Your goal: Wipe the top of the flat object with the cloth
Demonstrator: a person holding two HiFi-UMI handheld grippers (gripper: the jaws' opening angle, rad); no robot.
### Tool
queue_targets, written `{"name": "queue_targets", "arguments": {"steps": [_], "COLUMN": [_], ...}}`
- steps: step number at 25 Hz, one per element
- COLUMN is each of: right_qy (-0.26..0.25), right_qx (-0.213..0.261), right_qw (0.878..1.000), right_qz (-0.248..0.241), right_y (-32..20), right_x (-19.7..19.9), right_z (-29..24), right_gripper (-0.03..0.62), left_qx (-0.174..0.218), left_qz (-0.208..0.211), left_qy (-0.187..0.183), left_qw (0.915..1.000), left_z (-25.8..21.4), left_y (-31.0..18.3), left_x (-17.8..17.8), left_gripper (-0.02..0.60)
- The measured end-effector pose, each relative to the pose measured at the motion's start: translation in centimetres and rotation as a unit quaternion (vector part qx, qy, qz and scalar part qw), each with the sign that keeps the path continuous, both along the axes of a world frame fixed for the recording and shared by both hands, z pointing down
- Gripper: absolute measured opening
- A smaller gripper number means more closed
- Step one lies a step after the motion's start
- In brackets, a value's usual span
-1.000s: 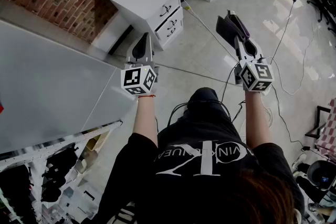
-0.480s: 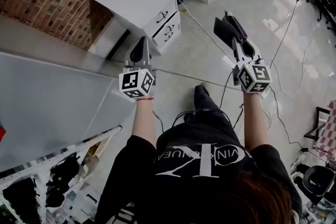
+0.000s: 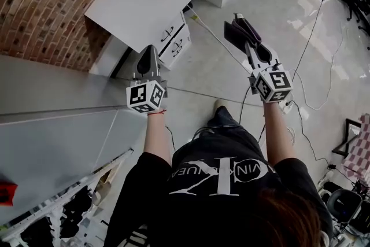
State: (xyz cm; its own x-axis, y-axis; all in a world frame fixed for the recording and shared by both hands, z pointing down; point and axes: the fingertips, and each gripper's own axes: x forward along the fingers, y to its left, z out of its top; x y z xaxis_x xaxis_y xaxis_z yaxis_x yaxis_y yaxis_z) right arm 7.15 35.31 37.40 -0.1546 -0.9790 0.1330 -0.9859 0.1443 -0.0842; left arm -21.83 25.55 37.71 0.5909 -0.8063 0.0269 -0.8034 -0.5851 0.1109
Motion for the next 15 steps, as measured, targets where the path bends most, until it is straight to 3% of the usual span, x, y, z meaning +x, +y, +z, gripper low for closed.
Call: {"name": "queue_targets", "arguments": {"steps": [15], "right_qy": [0.001], "right_qx": [-0.004], "right_qw": [0.999], "right_qz": [-0.048], "right_y": [-8.8], "right_x": [6.3], "right_z": [0.7], "right_gripper": [0.058], "left_qx": [0.004], "left_qz": [-0.031], "left_qy": [0.004], "left_qw": [0.9995], "left_z": [0.0], "left_y": [-7.8], "left_x": [6.8], "left_gripper": [0.011]}}
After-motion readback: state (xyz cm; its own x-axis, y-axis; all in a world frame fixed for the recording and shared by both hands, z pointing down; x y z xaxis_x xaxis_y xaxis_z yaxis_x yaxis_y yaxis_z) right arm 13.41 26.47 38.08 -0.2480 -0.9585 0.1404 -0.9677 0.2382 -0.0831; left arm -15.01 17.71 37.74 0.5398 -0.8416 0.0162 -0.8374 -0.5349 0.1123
